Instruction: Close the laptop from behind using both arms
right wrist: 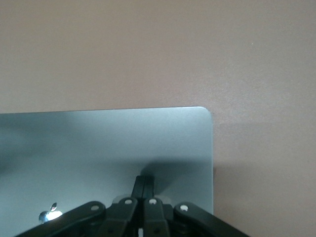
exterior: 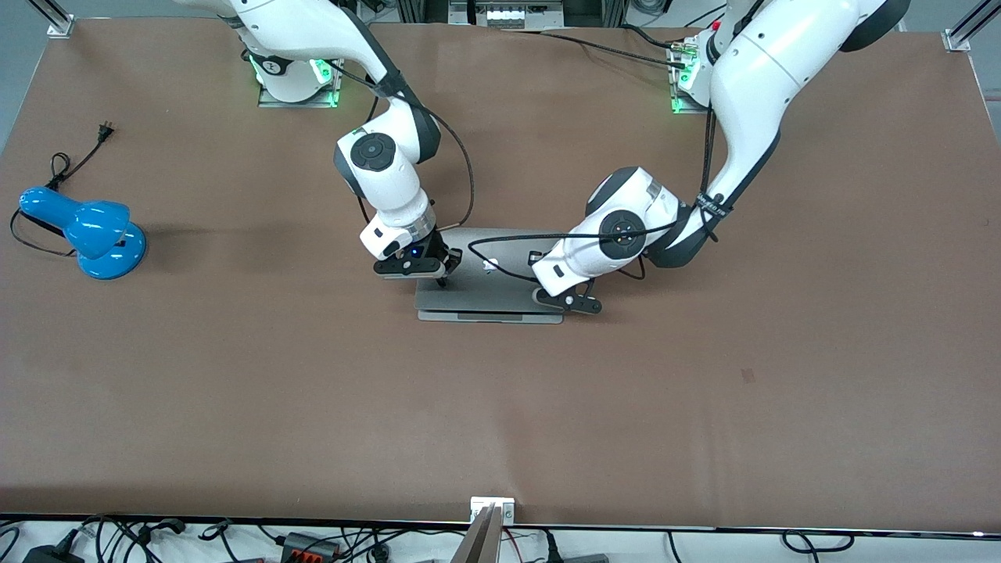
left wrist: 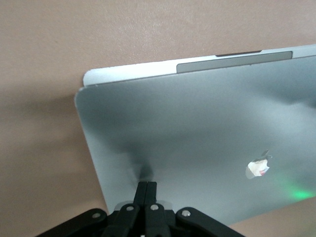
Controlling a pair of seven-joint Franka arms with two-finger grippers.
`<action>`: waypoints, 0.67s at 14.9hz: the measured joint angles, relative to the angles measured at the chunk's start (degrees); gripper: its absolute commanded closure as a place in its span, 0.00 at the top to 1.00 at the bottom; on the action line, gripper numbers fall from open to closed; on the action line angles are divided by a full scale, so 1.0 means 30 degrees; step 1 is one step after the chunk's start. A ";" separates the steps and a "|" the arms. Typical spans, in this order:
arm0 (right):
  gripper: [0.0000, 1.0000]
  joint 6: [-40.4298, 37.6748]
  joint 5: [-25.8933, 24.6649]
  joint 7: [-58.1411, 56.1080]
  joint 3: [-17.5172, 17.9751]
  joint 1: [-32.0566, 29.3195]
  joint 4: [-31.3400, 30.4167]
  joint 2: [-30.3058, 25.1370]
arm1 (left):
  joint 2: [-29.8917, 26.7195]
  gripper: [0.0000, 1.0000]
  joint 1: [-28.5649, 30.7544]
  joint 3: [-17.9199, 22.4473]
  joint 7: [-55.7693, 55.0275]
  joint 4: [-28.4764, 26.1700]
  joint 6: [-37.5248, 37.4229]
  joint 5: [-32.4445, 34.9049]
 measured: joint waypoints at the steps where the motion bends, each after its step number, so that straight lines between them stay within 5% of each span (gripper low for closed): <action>1: 0.00 0.0144 -0.0010 -0.0001 -0.0051 0.0014 0.0053 0.0161 | 0.0180 0.00 -0.0191 0.0192 0.0000 0.0150 0.0078 0.0009; 10: 0.00 0.1079 -0.0026 -0.0003 -0.0118 0.0117 0.0159 0.1203 | 0.0917 0.00 -0.1325 0.1338 -0.0005 0.0525 0.1269 0.0010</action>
